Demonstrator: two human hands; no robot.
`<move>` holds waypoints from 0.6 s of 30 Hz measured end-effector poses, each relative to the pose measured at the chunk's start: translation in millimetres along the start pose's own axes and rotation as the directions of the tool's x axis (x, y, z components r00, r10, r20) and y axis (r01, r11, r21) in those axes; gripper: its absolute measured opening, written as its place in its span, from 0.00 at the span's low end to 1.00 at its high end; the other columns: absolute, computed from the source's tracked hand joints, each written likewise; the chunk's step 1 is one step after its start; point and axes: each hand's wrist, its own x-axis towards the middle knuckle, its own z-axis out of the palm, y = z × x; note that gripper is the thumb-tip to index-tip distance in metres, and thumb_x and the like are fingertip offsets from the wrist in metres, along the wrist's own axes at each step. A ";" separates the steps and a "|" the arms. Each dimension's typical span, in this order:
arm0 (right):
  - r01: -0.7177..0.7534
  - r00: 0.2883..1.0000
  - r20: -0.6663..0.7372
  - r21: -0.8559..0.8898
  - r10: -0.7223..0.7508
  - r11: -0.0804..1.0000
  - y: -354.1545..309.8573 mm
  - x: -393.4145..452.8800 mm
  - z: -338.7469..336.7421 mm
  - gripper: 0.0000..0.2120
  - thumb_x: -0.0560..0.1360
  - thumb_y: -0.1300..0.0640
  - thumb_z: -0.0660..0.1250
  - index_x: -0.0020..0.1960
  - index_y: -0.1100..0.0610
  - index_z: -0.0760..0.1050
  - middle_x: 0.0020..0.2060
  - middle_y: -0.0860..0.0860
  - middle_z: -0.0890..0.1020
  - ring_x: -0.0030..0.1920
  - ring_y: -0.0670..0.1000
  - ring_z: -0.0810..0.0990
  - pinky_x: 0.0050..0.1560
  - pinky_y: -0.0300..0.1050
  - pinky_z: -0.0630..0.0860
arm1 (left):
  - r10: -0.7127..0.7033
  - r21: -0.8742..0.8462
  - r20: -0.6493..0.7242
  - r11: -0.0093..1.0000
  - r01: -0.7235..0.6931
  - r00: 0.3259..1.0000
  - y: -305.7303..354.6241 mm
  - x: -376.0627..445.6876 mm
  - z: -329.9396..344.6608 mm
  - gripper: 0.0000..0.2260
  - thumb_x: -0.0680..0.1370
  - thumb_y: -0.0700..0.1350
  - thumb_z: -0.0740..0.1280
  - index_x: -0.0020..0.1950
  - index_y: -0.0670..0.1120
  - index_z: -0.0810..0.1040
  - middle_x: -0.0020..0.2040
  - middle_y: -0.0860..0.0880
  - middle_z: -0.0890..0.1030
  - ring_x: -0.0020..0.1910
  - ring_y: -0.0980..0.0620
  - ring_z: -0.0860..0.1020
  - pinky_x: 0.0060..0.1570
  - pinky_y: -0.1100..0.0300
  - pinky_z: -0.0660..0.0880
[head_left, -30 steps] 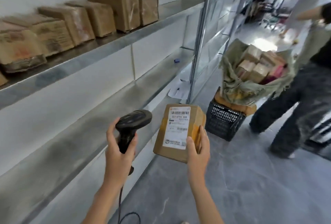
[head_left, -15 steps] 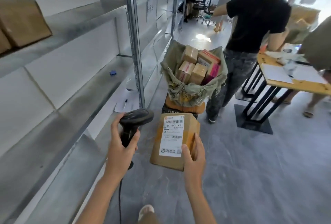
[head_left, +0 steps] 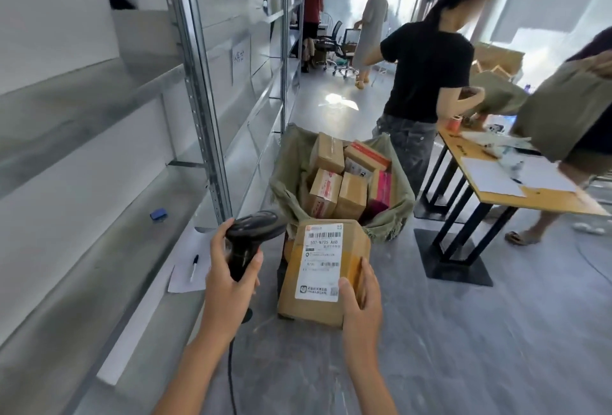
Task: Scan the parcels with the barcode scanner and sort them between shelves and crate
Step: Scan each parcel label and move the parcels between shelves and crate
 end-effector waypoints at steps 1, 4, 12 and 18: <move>0.002 1.000 -0.010 0.005 -0.002 1.000 -0.6 14.3 10.4 0.25 0.78 0.54 0.70 0.64 0.27 0.67 0.72 0.40 0.69 0.71 0.42 0.69 0.70 0.55 0.72 | 0.013 0.015 0.006 1.000 -0.013 1.000 -2.3 20.1 2.7 0.30 0.80 0.41 0.69 0.68 0.72 0.62 0.43 0.48 0.82 0.32 0.49 0.79 0.36 0.50 0.80; -0.034 0.998 -0.046 0.001 0.034 0.999 4.9 47.3 34.9 0.24 0.78 0.53 0.70 0.63 0.27 0.68 0.72 0.41 0.69 0.70 0.44 0.70 0.68 0.55 0.73 | 0.016 0.027 0.037 0.999 -0.017 0.999 -13.3 68.3 12.2 0.29 0.80 0.41 0.69 0.72 0.65 0.62 0.41 0.51 0.82 0.32 0.49 0.80 0.38 0.47 0.80; -0.102 0.991 -0.087 -0.029 0.100 0.994 29.3 134.9 79.9 0.24 0.78 0.55 0.70 0.64 0.30 0.69 0.71 0.42 0.71 0.70 0.44 0.70 0.70 0.55 0.71 | -0.002 -0.035 0.049 0.999 0.004 0.999 -42.0 165.8 39.3 0.32 0.80 0.40 0.69 0.64 0.76 0.62 0.40 0.49 0.82 0.32 0.47 0.79 0.34 0.55 0.79; -0.140 0.985 -0.100 0.003 0.140 0.990 44.2 239.4 112.2 0.24 0.77 0.51 0.71 0.68 0.33 0.68 0.70 0.42 0.73 0.69 0.45 0.73 0.68 0.58 0.73 | -0.023 -0.042 0.033 0.999 0.025 0.999 -69.2 250.0 77.3 0.30 0.80 0.40 0.69 0.63 0.75 0.63 0.40 0.49 0.82 0.30 0.48 0.78 0.33 0.55 0.78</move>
